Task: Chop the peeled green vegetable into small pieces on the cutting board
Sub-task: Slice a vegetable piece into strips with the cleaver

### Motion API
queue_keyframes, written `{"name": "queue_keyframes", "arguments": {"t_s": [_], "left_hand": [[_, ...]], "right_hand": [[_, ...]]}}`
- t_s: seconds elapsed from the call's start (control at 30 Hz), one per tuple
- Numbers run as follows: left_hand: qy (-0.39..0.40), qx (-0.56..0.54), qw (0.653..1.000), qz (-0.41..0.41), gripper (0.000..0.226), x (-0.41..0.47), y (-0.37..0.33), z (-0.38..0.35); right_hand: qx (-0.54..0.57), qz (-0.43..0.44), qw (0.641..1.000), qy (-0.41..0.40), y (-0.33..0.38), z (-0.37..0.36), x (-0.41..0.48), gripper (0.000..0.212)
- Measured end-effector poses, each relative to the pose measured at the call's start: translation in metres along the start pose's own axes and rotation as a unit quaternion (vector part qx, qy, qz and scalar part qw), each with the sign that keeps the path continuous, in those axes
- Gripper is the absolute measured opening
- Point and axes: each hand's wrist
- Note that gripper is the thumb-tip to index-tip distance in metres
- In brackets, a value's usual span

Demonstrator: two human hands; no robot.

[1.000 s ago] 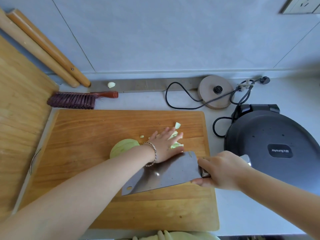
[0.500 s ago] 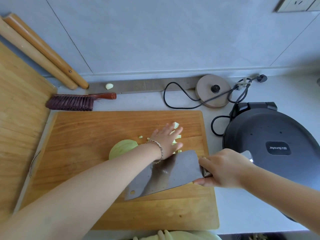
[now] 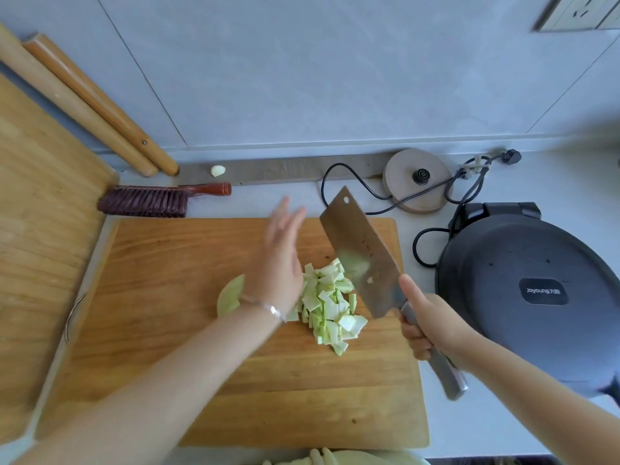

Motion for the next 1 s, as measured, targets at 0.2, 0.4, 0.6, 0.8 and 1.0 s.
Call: {"name": "queue_keyframes", "arguments": {"t_s": [0.2, 0.4, 0.6, 0.8, 1.0], "left_hand": [[0.195, 0.183, 0.939, -0.215, 0.103, -0.064, 0.007, -0.062], [0.257, 0.206, 0.944, -0.035, 0.094, -0.08, 0.016, -0.064], [0.179, 0.153, 0.97, -0.053, 0.092, -0.067, 0.009, -0.061], [0.193, 0.156, 0.968, -0.034, 0.057, -0.061, 0.016, -0.054], [0.024, 0.041, 0.997, -0.053, 0.012, -0.039, 0.028, -0.037]], "right_hand": [[0.114, -0.047, 0.992, 0.04, 0.009, -0.023, 0.0, 0.059], [0.12, -0.037, 0.991, 0.045, 0.011, -0.022, -0.006, 0.059], [0.07, -0.021, 0.997, 0.035, 0.016, -0.024, -0.012, 0.059], [0.054, 0.007, 0.998, -0.007, 0.022, -0.018, -0.015, 0.057], [0.025, 0.021, 0.999, -0.018, 0.022, -0.02, -0.015, 0.058]]}}
Point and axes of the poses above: each hand's wrist, its own x-axis towards the middle knuckle, its own z-axis out of the back of the hand, y = z × x, and after that the axes turned 3 degrees about z, right-handed
